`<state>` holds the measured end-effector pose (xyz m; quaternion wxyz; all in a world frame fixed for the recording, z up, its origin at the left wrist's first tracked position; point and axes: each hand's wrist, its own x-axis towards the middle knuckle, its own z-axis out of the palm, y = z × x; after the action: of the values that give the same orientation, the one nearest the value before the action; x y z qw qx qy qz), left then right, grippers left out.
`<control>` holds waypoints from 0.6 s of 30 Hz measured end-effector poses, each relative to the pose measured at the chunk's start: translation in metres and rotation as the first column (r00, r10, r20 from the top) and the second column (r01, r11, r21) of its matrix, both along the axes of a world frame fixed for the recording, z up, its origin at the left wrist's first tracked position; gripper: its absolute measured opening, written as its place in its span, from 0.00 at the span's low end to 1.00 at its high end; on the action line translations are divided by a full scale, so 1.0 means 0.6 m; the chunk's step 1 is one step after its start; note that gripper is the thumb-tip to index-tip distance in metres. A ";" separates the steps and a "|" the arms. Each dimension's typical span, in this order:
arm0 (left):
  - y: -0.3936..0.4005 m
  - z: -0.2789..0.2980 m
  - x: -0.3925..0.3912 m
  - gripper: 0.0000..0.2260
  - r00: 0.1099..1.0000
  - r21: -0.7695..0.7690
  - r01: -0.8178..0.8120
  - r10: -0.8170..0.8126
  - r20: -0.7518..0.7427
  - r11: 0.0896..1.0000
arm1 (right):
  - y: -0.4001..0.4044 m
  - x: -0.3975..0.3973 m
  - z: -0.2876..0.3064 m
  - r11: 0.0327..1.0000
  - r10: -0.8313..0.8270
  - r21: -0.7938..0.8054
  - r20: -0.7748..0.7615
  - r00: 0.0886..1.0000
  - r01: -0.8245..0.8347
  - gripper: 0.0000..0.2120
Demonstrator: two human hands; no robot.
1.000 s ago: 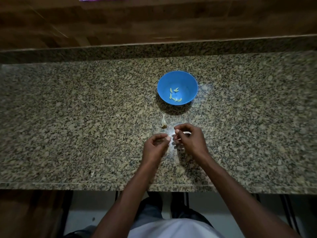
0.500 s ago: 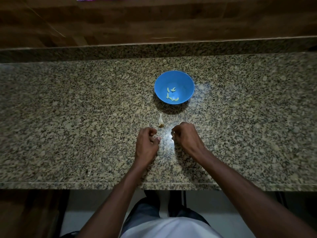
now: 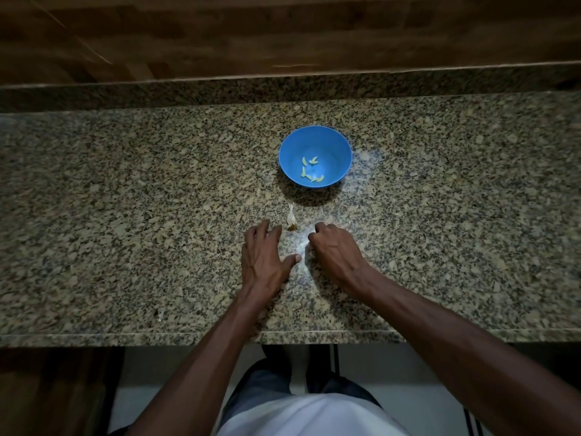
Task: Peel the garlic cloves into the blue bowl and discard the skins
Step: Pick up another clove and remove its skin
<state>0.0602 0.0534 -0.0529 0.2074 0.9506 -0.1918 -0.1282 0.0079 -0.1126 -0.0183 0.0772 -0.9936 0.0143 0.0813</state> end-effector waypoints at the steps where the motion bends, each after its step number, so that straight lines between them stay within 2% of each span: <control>1: -0.001 -0.001 0.000 0.38 1.000 0.014 0.002 -0.002 0.005 1.000 | 0.002 0.003 0.004 1.000 0.014 -0.002 -0.013 1.000 -0.014 0.07; 5: -0.004 -0.002 0.000 0.36 1.000 0.043 -0.001 0.000 0.011 0.999 | 0.012 0.016 0.021 0.995 0.091 -0.039 -0.052 0.995 -0.093 0.15; 11: -0.010 0.008 0.001 0.34 1.000 0.063 -0.012 0.012 -0.006 0.998 | 0.032 0.039 0.026 0.978 0.143 -0.125 -0.173 0.974 -0.165 0.16; 15: -0.012 0.011 -0.001 0.33 1.000 0.049 -0.019 0.020 -0.012 0.999 | 0.040 0.046 0.035 0.968 0.155 -0.172 -0.165 0.974 -0.183 0.09; 18: -0.012 0.012 -0.001 0.32 0.999 0.036 -0.029 0.029 -0.021 0.999 | 0.025 0.045 0.034 0.994 0.091 -0.052 -0.129 0.987 -0.098 0.05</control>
<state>0.0593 0.0464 -0.0460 0.1942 0.9555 -0.1735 -0.1389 0.0347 -0.0976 0.0018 0.0431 -0.9878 -0.0256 0.1474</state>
